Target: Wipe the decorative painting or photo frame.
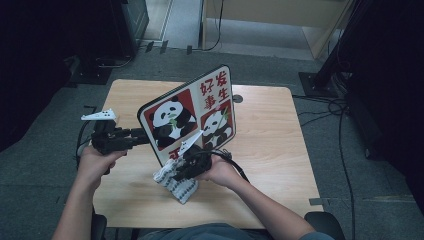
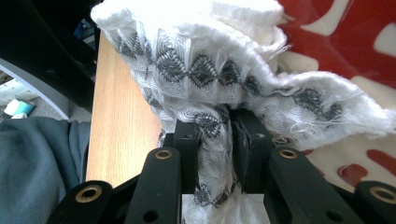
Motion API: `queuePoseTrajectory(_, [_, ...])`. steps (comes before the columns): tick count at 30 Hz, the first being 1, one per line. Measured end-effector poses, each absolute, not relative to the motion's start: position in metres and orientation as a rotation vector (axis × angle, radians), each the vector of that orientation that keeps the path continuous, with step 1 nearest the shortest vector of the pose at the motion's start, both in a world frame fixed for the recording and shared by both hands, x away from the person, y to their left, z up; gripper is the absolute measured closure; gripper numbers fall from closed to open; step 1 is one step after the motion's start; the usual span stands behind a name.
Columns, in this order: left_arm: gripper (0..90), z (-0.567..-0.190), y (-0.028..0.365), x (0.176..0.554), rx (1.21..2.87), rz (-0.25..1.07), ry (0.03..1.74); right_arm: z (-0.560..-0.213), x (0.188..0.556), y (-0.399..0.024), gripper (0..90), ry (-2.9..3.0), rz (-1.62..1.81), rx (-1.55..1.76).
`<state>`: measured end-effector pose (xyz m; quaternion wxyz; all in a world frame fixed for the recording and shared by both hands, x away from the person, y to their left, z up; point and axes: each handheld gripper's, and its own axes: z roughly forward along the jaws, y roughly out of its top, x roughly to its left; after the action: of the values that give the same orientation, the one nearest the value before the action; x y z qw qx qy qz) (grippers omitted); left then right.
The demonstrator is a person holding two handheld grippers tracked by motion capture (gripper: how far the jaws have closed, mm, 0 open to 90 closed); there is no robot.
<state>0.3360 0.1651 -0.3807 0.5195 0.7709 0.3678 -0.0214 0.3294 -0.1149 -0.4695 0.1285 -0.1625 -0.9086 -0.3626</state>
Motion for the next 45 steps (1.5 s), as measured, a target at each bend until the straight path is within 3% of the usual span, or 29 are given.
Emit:
queuePoseTrajectory(19, [45.4,-0.381,0.166,0.337,1.849,-0.053,0.893,-0.461,0.328,-0.115,74.4,-2.641,-1.059,-0.48])
queuePoseTrajectory(45, [39.1,-0.372,0.185,0.334,1.832,-0.012,0.932,-0.393,0.317,-0.104,74.5,-2.632,-1.147,-0.39])
